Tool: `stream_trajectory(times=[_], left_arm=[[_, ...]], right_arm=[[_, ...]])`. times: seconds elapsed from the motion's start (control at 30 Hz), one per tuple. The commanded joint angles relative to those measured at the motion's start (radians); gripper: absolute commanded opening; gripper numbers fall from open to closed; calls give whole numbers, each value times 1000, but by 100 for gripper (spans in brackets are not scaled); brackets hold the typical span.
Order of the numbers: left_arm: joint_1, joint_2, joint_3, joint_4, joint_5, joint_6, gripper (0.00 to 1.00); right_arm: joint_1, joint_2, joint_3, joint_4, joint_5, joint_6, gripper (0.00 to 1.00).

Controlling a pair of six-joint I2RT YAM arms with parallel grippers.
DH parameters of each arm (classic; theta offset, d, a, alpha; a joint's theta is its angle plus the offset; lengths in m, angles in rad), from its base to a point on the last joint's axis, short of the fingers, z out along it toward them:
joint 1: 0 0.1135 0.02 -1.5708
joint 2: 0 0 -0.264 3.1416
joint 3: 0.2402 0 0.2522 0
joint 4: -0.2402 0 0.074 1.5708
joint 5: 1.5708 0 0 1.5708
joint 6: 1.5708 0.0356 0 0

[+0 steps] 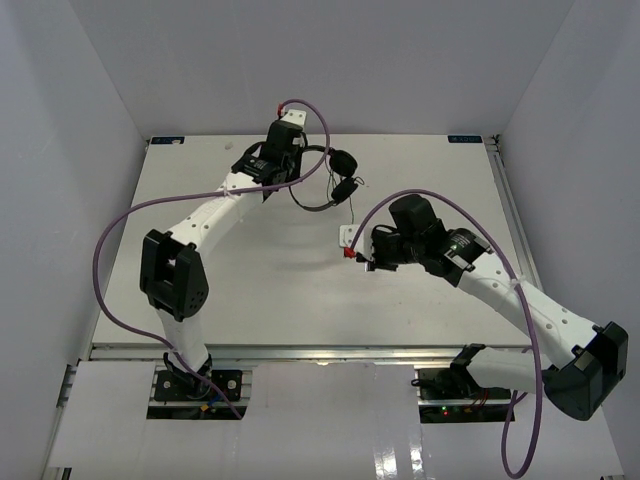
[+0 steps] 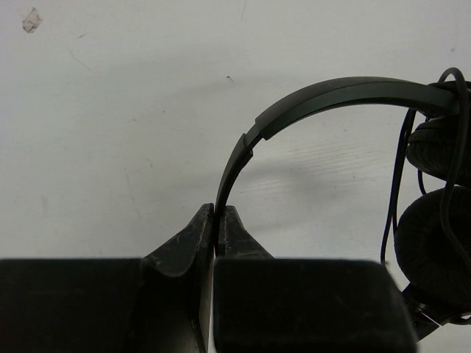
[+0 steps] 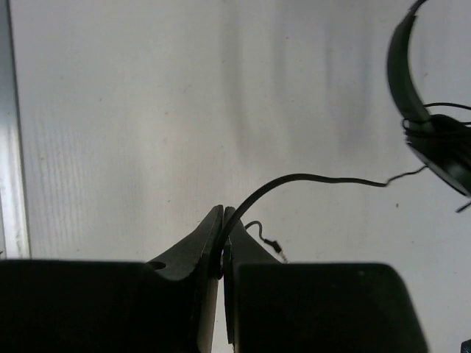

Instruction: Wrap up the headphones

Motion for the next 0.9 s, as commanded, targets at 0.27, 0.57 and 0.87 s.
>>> stream_trajectory(times=[0.27,0.57,0.87], left_arm=[[43,17,10,68,221,-227,0],[72,-7,4,91,383,-306,0],[128,-44,-45,141,546,-389,0]], right_arm=[[99,49,-16,-161,-67,-158,8],[101,46,-53,-151,-85,-159,8],[101,21,-120,-145,-99,-184,8]])
